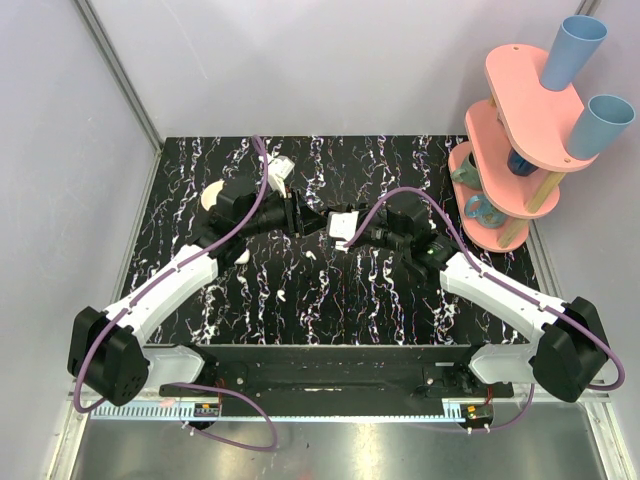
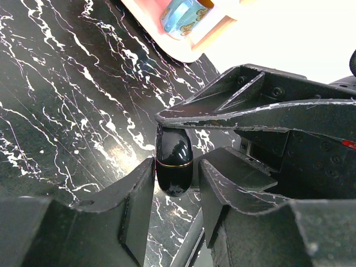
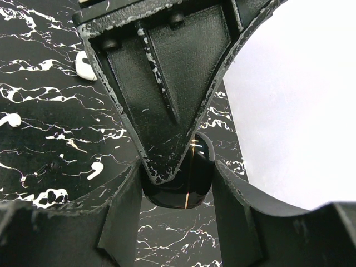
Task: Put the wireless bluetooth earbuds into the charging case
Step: Pass from the right arm to the left
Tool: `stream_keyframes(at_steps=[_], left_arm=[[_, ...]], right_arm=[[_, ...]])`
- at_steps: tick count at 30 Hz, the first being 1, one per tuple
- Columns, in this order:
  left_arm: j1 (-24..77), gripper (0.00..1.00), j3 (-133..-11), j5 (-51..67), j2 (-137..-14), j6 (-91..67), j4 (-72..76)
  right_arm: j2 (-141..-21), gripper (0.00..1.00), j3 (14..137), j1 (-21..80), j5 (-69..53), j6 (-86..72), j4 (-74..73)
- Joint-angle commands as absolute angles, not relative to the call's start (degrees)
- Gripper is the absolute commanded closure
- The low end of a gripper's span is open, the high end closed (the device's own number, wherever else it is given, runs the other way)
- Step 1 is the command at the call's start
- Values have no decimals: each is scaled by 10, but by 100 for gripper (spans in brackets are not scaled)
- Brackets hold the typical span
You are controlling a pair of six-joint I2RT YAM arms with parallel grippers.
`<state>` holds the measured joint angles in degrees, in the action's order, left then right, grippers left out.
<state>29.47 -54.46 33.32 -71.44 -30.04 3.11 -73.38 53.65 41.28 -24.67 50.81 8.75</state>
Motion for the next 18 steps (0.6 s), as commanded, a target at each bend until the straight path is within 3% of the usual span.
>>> stream_keyframes(at_steps=[1,5,7,13,15,16,17,18], left_arm=[[298,59,-549,350,-719,-298,48],[299,69,-555,355,-724,-294,40],[298,78,-556,354,-725,-294,39],[299,86,-563,352,-729,-286,28],[299,90,-567,352,-729,-280,26],[299,100,-568,352,-729,-279,24],[299,100,-566,350,-728,-276,22],[299,100,-564,348,-727,-272,23]], right_arm=[[-716,100,538,420,-253,524,107],[-715,100,538,420,-253,528,101],[-714,100,538,419,-256,531,98],[-713,100,541,420,-265,534,89],[-711,75,539,421,-263,533,90],[-709,68,537,421,-260,532,97],[-708,64,535,421,-253,530,103],[-703,54,530,421,-249,527,109]])
